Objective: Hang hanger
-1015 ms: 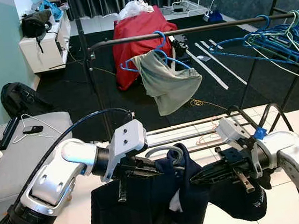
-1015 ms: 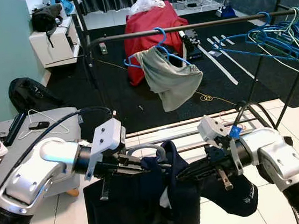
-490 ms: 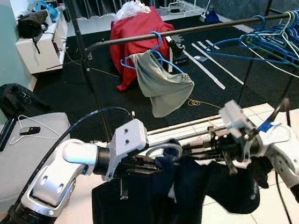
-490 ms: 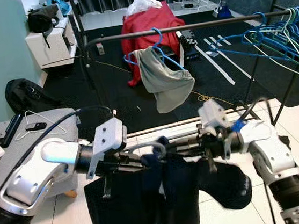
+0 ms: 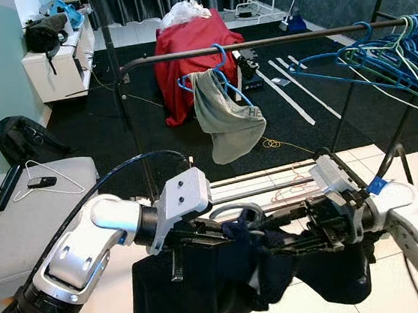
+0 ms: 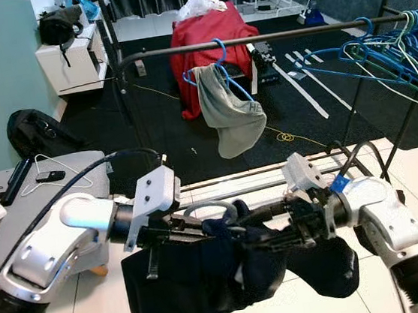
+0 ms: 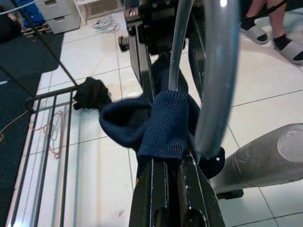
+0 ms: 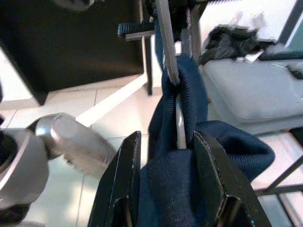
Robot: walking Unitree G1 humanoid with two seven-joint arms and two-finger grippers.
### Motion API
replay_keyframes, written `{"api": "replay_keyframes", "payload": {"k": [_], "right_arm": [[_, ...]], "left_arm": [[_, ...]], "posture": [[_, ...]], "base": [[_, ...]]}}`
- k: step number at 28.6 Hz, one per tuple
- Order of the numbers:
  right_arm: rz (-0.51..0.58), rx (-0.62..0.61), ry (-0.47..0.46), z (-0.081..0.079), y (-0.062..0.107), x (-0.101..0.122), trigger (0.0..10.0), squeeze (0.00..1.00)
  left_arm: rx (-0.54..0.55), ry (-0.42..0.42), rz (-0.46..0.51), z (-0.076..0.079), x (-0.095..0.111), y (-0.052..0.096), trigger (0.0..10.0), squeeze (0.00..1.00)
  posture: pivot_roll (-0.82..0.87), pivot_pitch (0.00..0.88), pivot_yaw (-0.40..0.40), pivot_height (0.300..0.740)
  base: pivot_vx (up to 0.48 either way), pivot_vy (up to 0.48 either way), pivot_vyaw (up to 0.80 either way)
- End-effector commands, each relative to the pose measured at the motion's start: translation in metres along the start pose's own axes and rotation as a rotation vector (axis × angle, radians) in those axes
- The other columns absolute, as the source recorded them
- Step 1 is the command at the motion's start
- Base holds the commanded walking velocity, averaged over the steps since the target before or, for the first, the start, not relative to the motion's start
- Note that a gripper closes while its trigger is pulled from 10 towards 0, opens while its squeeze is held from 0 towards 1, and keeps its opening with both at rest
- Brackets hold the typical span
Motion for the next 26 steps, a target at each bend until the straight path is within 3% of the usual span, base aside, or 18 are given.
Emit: {"api": "replay_keyframes", "payload": {"k": [1, 6, 15, 16, 17, 18, 19, 20, 26], "right_arm": [[-0.037, 0.022, -0.018, -0.002, 0.0, -0.008, 10.0, 0.0], [-0.033, -0.017, 0.025, 0.01, -0.003, -0.007, 10.0, 0.0], [-0.033, 0.011, 0.022, 0.012, -0.01, -0.002, 10.0, 0.0], [-0.037, 0.021, 0.019, 0.011, -0.011, -0.002, 4.6, 0.0], [-0.039, 0.029, 0.016, 0.011, -0.011, -0.003, 2.9, 0.0], [-0.041, 0.036, 0.013, 0.01, -0.011, -0.003, 2.1, 0.0], [-0.041, 0.036, 0.013, 0.01, -0.011, -0.003, 2.1, 0.0], [-0.043, 0.042, 0.012, 0.01, -0.011, -0.004, 0.0, 0.0], [-0.061, 0.053, 0.01, 0.01, -0.01, -0.006, 0.0, 0.0]], "left_arm": [[-0.023, -0.054, 0.03, 0.002, 0.013, -0.003, 0.0, 0.0], [-0.054, -0.078, 0.042, 0.008, 0.02, -0.009, 0.0, 0.0], [-0.085, -0.09, 0.039, 0.014, 0.021, -0.014, 0.0, 0.0], [-0.086, -0.09, 0.039, 0.014, 0.021, -0.015, 0.0, 0.0], [-0.087, -0.091, 0.039, 0.014, 0.022, -0.015, 0.0, 0.0], [-0.088, -0.092, 0.039, 0.014, 0.022, -0.015, 0.0, 0.0], [-0.088, -0.092, 0.039, 0.014, 0.022, -0.015, 0.0, 0.0], [-0.089, -0.093, 0.039, 0.014, 0.022, -0.016, 0.0, 0.0], [-0.091, -0.095, 0.038, 0.014, 0.022, -0.016, 0.0, 0.0]], "posture": [[-0.13, 0.076, -0.029, 0.74], [-0.12, 0.077, -0.033, 0.74], [-0.12, 0.078, -0.035, 0.74], [-0.12, 0.079, -0.035, 0.74], [-0.12, 0.079, -0.035, 0.74], [-0.12, 0.079, -0.035, 0.74], [-0.12, 0.079, -0.035, 0.74], [-0.12, 0.079, -0.035, 0.74], [-0.12, 0.074, -0.036, 0.74]], "base": [[0.0, 0.0, 0.0], [0.0, 0.0, 0.0], [0.0, 0.0, 0.0], [0.0, 0.0, 0.0], [0.0, 0.0, 0.0], [0.0, 0.0, 0.0], [0.0, 0.0, 0.0], [0.0, 0.0, 0.0], [0.0, 0.0, 0.0]]}}
Point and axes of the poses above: a point about 5 cm out from each wrist's last joint towards the gripper, its own y axis pointing back from the gripper into the wrist, its own x axis along the axis of the wrist's last joint, z = x × y, the point moved 6 cm from there along -y, pointing out of the wrist towards the gripper, and after that the axes turned 1 degree about -y, right-handed, at the moved point
